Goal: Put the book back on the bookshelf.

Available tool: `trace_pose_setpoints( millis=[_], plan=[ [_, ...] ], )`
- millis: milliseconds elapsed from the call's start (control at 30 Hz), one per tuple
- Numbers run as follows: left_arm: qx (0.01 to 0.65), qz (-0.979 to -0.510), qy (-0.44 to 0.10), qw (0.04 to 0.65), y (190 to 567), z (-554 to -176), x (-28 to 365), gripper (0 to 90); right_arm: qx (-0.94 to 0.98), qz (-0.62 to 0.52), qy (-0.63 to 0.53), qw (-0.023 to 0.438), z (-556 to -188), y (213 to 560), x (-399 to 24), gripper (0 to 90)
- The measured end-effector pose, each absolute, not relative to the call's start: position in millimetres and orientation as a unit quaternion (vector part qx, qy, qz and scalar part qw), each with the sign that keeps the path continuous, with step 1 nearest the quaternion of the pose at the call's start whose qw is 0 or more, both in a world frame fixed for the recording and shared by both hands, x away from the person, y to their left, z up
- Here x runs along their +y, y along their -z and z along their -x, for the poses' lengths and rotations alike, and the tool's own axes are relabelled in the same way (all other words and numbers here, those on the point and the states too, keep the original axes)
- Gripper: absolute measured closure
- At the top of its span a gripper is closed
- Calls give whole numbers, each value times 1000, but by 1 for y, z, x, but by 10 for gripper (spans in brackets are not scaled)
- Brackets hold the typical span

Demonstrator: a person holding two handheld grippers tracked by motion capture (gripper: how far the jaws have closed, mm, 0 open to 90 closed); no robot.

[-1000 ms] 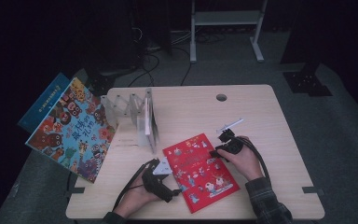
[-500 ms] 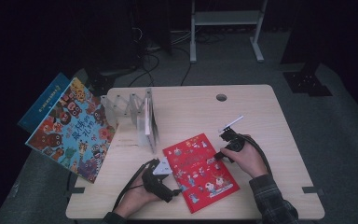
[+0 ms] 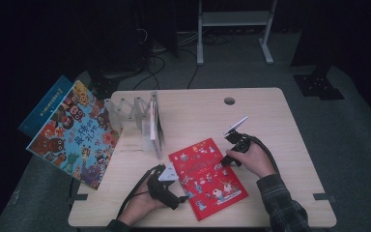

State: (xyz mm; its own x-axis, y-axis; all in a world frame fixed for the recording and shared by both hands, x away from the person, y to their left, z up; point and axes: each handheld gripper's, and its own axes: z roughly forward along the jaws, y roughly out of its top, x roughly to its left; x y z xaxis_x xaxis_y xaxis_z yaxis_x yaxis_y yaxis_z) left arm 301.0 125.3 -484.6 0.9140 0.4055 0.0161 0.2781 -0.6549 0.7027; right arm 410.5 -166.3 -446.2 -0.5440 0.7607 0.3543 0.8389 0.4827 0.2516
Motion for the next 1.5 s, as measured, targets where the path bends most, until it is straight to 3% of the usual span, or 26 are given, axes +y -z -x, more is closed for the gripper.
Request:
trace_pose_setpoints(
  millis=[167, 567, 1100, 1500],
  plan=[
    [187, -906, -86, 370, 485, -302, 125, 0, -855, 467, 201, 105, -411, 448, -165, 620],
    [184, -907, -84, 370, 484, -303, 129, 0, -853, 462, 215, 111, -411, 444, -168, 672],
    [185, -905, -86, 373, 485, -304, 130, 0, -851, 418, 296, 118, -402, 394, -170, 688],
    [186, -904, -87, 374, 485, -304, 131, 0, -849, 410, 288, 169, -403, 388, -151, 694]
  ],
)
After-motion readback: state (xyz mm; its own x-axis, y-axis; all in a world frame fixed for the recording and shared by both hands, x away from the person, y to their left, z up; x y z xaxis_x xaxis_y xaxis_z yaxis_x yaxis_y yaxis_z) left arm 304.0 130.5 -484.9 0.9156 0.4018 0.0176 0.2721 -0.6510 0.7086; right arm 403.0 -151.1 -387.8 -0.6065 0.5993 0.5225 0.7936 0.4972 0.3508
